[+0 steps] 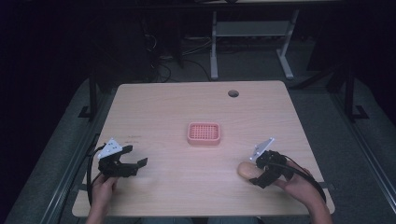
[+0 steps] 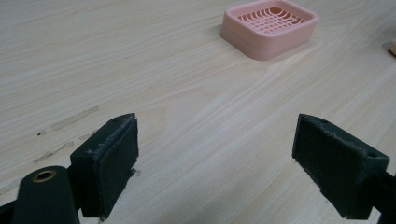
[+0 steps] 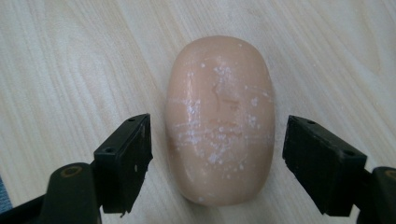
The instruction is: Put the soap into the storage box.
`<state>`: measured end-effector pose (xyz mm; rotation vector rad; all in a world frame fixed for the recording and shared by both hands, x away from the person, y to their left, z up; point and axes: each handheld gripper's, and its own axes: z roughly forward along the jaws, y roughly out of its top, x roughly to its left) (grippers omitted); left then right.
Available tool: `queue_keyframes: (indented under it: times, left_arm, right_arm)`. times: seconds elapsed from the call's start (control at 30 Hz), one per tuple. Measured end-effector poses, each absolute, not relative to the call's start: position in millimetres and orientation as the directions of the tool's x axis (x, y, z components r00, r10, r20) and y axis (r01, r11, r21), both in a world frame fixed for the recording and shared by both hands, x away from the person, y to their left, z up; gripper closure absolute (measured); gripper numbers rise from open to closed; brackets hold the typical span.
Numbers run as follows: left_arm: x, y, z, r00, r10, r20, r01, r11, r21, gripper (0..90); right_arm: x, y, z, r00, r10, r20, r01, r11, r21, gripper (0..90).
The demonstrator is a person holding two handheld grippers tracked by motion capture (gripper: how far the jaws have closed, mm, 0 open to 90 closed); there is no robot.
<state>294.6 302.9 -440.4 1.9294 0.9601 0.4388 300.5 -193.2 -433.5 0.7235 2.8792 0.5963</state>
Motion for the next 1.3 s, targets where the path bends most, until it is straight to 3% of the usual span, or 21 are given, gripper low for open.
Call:
queue_keyframes:
  times: [0.57, 1.3]
  left_arm:
    - [294.6, 304.2, -439.6, 0.635, 0.769, -0.074, 0.443, -0.283, 0.851, 14.3]
    - [294.4, 305.2, -438.8, 0.635, 0.769, -0.073, 0.444, -0.286, 0.849, 14.2]
  right_arm:
    - [312.9, -177.0, -442.2, -0.895, 0.445, -0.020, 0.414, 0.848, 0.332, 29.1]
    - [316.7, -175.2, -446.0, -0.896, 0.444, 0.006, 0.423, 0.851, 0.312, 31.6]
